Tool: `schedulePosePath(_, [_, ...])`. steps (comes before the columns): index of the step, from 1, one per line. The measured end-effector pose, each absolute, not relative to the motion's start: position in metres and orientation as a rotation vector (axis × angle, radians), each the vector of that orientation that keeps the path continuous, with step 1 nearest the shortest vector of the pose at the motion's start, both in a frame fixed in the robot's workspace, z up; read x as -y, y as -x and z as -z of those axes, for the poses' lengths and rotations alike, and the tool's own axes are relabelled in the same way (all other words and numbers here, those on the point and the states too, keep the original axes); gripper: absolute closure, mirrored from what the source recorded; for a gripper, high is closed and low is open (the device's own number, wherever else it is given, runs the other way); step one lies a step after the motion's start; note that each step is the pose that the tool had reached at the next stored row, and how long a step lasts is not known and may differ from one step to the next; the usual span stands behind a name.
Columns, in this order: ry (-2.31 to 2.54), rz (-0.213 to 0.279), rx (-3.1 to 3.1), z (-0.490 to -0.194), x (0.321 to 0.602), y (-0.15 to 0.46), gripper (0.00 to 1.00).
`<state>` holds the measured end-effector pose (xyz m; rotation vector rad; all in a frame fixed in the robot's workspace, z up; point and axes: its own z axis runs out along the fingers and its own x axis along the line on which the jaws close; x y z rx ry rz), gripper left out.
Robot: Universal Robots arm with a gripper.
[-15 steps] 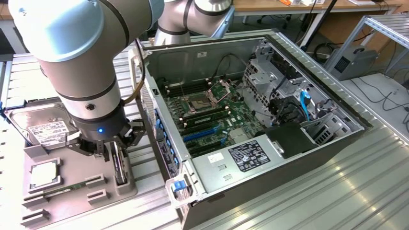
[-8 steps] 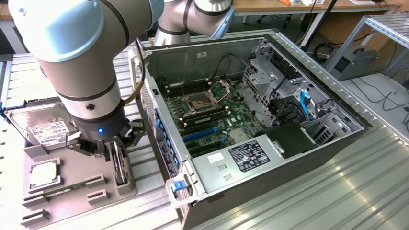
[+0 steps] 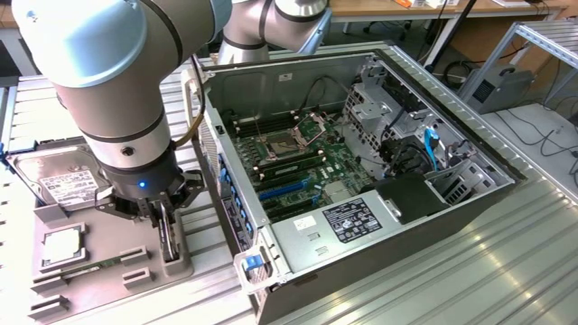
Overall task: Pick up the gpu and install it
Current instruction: 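Pick up the gpu and move the gpu toward the slot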
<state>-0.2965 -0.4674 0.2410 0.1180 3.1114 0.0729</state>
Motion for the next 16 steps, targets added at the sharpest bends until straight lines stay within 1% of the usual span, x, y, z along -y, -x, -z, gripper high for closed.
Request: schedulePosePath(16, [-0.018, -0.074, -3.115, -0.2412, 0.4673, 0.2964, 0.73])
